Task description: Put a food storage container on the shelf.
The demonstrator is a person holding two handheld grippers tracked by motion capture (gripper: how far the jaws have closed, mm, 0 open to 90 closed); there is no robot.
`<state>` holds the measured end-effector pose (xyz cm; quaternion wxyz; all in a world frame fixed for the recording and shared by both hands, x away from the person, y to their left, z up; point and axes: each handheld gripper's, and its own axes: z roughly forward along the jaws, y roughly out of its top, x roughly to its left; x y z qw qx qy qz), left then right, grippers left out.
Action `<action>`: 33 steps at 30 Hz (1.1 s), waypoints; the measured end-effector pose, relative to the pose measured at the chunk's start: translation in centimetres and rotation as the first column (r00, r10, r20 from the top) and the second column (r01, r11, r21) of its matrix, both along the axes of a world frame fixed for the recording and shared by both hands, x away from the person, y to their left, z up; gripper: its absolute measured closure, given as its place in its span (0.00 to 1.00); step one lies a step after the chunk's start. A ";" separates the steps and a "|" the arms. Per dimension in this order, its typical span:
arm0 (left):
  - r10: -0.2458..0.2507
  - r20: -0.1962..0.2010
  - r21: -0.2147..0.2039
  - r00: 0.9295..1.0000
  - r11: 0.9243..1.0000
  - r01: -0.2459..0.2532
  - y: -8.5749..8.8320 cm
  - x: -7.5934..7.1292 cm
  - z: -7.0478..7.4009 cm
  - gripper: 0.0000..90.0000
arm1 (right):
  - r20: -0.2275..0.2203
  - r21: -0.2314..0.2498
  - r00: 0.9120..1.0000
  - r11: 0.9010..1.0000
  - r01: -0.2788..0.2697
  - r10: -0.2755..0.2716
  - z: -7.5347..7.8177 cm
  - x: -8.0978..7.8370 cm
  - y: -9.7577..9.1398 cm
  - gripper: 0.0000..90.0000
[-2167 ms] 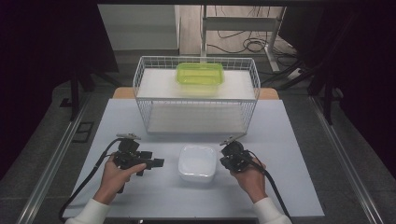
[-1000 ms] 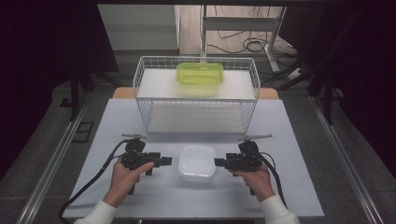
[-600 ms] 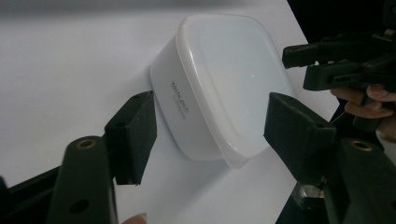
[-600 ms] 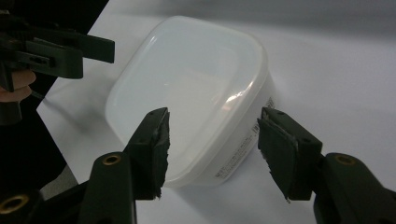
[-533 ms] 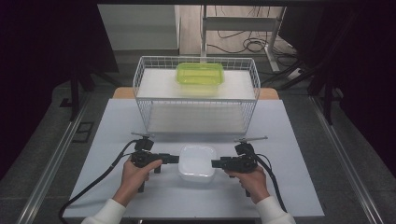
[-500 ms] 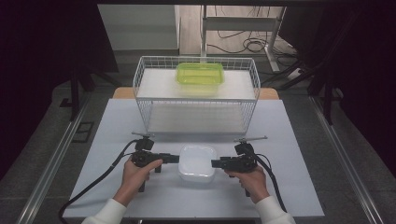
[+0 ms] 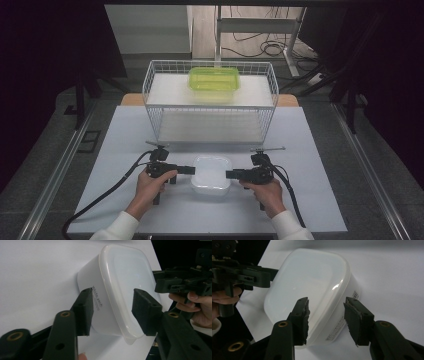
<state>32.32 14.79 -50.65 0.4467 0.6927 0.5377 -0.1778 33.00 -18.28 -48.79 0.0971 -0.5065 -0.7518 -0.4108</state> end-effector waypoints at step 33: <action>-0.011 0.092 -0.031 0.996 0.999 0.014 0.1 -1.8 1.8 0.88 | 0.055 0.050 0.998 0.999 0.013 -0.016 1.9 -1.3 -0.5 0.85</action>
